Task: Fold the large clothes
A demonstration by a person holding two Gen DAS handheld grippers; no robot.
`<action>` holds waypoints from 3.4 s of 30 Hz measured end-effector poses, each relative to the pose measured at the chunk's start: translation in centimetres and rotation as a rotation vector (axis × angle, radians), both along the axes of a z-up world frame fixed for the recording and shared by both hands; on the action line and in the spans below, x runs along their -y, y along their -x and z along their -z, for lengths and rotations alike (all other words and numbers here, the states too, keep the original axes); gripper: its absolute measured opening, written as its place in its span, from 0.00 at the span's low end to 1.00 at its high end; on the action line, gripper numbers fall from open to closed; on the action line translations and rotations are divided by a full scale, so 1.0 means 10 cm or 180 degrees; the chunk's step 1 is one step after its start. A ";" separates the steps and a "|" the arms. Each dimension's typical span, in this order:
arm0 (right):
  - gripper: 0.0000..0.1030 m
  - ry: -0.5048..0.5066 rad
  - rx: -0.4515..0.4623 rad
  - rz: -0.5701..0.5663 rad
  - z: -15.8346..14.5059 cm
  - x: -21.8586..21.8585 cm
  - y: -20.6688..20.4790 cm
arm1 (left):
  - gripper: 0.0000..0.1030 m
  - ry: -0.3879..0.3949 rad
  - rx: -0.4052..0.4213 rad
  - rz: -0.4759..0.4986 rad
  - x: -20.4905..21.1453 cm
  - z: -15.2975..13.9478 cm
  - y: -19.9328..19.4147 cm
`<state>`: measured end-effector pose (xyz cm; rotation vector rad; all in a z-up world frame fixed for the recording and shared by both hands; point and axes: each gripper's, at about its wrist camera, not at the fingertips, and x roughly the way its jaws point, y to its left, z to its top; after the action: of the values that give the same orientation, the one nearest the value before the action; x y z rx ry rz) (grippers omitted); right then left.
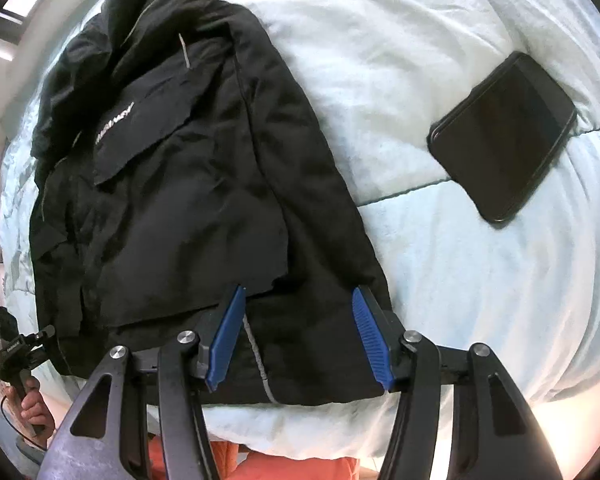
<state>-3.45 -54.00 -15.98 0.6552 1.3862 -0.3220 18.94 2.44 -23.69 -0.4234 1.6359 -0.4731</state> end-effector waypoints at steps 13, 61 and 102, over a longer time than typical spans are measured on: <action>0.36 -0.0471 0.0134 -0.0048 0.05 0.03 0.14 | 0.28 0.0331 0.0275 0.0008 0.07 -0.32 -0.03; 0.14 -0.0265 0.1123 0.0180 -1.15 1.22 -3.86 | 0.17 0.0530 0.1124 -0.0586 1.03 -1.49 -3.41; 0.73 0.0301 0.1061 -0.0899 -0.56 1.38 -4.42 | 0.76 0.0157 0.1278 0.0051 1.24 -0.99 -4.15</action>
<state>40.76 -67.85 -10.42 0.4056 1.1174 -0.0481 60.42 -9.93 -13.75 -0.3272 1.2424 -0.5714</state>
